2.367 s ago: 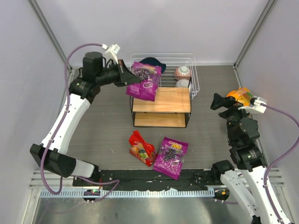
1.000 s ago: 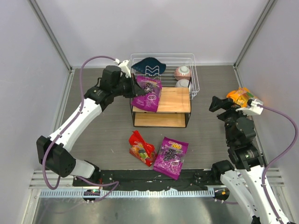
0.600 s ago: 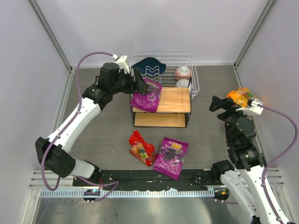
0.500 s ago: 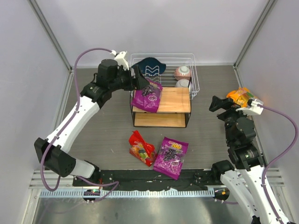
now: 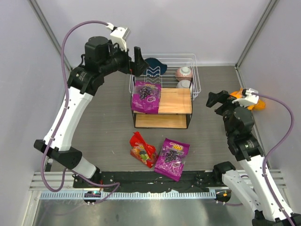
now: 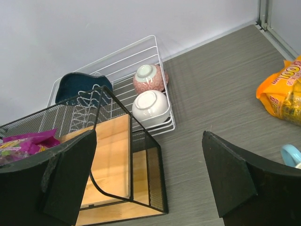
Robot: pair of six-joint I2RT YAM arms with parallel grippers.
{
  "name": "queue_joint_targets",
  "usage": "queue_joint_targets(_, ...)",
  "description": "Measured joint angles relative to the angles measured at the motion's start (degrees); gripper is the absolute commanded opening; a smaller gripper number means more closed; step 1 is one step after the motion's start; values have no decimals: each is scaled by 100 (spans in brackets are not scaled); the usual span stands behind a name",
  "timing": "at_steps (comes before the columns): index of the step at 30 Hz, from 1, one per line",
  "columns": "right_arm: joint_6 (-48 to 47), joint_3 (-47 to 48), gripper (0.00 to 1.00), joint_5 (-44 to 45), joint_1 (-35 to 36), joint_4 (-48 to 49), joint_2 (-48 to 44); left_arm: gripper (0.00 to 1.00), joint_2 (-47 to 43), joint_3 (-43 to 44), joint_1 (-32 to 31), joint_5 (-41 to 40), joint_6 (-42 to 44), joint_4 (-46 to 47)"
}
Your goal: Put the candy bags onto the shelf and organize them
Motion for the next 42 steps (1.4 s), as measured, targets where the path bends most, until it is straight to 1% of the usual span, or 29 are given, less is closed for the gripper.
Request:
queue_joint_targets(3, -68, 356, 100, -111, 0, -9, 326, 100, 46, 90, 0, -83, 356, -404)
queue_joint_targets(5, -85, 605, 100, -33, 2, -90, 522, 100, 50, 50, 0, -120, 535, -638)
queue_joint_targets(12, -33, 1762, 100, 1187, 9, -920, 1609, 100, 48, -264, 0, -116, 957, -1172)
queue_joint_targets(15, 11, 2138, 100, 1252, 4, -1158, 2159, 100, -4, -411, 0, -118, 1165, -1346)
queue_joint_targets(17, 87, 2107, 100, 1165, 4, -1292, 2304, 100, -120, -608, 0, -116, 1244, -1377)
queue_joint_targets(19, 144, 1867, 100, 1051, 9, -1287, 2120, 100, -273, -824, 0, -120, 1340, -1405)
queue_joint_targets(23, 11, 1305, 100, 505, 11, -1176, 1016, 100, -520, -1088, 0, -122, 1482, -1403)
queue_joint_targets(26, -157, 1357, 100, -243, 11, -1036, 369, 100, -621, -1226, 24, -114, 1486, -1368)
queue_joint_targets(29, -133, 1425, 100, -872, 11, -1010, 98, 100, -629, -1329, 94, -116, 1495, -1329)
queue_joint_targets(32, 70, 1290, 100, -1316, 11, -1255, -87, 100, -638, -1434, 214, -166, 1482, -1268)
queue_joint_targets(34, 251, 1139, 99, -1464, 11, -1591, -291, 100, -680, -1491, 264, -168, 1475, -1222)
queue_joint_targets(38, 595, 962, 99, -1587, 11, -2275, -717, 100, -826, -1593, 291, -155, 1449, -1132)
queue_joint_targets(42, 918, 732, 99, -1683, 11, -2688, -997, 100, -874, -1604, 289, -111, 1414, -1091)
